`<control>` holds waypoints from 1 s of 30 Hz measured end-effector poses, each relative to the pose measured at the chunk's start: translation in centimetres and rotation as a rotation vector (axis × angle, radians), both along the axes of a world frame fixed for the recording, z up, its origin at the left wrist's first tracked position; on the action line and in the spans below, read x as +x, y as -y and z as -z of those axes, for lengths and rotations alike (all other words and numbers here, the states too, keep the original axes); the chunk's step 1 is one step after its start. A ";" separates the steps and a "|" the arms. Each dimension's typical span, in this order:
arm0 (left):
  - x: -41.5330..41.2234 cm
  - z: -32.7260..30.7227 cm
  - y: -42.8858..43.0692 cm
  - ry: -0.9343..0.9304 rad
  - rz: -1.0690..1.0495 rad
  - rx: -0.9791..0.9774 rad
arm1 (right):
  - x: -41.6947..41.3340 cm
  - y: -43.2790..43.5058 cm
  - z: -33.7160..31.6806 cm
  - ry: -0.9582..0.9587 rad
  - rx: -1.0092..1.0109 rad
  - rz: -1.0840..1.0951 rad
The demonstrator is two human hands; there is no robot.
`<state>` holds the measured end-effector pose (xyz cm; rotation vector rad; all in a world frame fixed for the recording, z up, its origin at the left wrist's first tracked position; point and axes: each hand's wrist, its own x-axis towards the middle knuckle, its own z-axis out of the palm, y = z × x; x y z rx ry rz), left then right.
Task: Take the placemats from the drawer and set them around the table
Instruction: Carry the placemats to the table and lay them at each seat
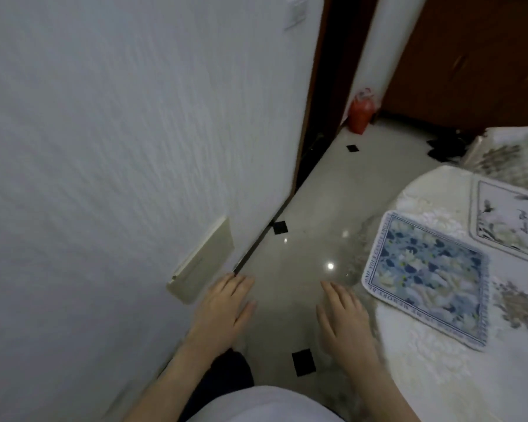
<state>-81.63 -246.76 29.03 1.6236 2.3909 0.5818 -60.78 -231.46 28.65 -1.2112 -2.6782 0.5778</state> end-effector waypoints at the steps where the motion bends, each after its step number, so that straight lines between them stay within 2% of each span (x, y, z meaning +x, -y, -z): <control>1: -1.5 0.1 -1.7 -0.008 0.075 0.006 | -0.8 -0.6 0.1 0.009 -0.005 0.056; 7: -10.0 -2.9 -14.6 -0.003 0.426 0.077 | -4.7 -5.2 -2.5 -0.059 0.037 0.418; 11: -11.7 -4.9 -24.0 -0.037 0.657 0.087 | -4.7 -8.5 -3.7 -0.089 0.056 0.630; 14: -10.5 -4.5 -29.6 0.003 0.765 0.072 | -3.9 -10.2 -3.4 -0.095 0.062 0.750; 23: -3.8 0.9 -43.1 0.023 0.992 -0.187 | -0.5 -17.3 0.3 -0.048 -0.073 1.081; 30: 3.0 -0.1 -54.3 0.043 1.224 -0.182 | 2.6 -22.9 -0.5 -0.055 -0.054 1.291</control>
